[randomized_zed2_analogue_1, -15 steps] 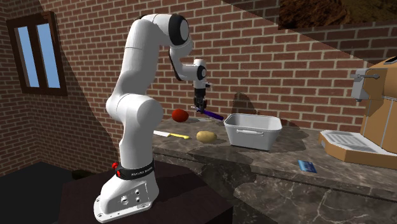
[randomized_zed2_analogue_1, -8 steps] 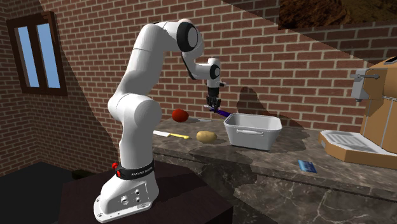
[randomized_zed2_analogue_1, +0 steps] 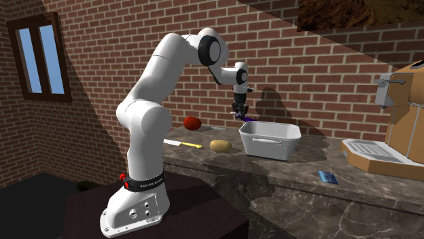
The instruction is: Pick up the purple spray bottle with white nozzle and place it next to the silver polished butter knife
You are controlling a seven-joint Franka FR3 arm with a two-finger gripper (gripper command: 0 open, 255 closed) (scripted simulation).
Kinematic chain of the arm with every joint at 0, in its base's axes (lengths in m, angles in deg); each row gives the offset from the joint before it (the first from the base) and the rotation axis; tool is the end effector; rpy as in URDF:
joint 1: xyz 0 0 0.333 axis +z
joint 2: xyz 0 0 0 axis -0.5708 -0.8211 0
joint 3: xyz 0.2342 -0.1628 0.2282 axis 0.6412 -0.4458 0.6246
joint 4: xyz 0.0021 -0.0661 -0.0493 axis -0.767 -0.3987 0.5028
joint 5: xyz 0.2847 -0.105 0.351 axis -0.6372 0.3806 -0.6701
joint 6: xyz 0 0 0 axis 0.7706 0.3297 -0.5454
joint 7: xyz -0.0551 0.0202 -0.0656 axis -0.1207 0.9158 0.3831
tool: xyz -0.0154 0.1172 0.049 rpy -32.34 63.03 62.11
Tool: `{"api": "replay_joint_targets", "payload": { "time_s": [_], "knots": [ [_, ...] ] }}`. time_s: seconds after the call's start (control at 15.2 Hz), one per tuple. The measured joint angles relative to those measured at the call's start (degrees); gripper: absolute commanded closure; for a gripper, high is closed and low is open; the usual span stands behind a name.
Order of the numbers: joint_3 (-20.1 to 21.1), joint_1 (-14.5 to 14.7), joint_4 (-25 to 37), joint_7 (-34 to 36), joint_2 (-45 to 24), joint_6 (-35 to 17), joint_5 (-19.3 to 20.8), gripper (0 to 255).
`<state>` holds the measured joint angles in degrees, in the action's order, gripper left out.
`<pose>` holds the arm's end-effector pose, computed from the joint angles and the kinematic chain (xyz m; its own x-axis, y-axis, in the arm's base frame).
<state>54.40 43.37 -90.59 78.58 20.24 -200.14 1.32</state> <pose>0.7483 0.2752 0.3550 0.9970 -0.0655 0.0420 -0.0629 -0.9962 -0.0607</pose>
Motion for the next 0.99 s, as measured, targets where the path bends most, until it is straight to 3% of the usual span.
{"api": "replay_joint_targets", "payload": {
  "time_s": [0.99],
  "knots": [
    [-0.9,0.4,-3.3,0.4,-5.4,-8.6,1.3,255]
  ]
}}
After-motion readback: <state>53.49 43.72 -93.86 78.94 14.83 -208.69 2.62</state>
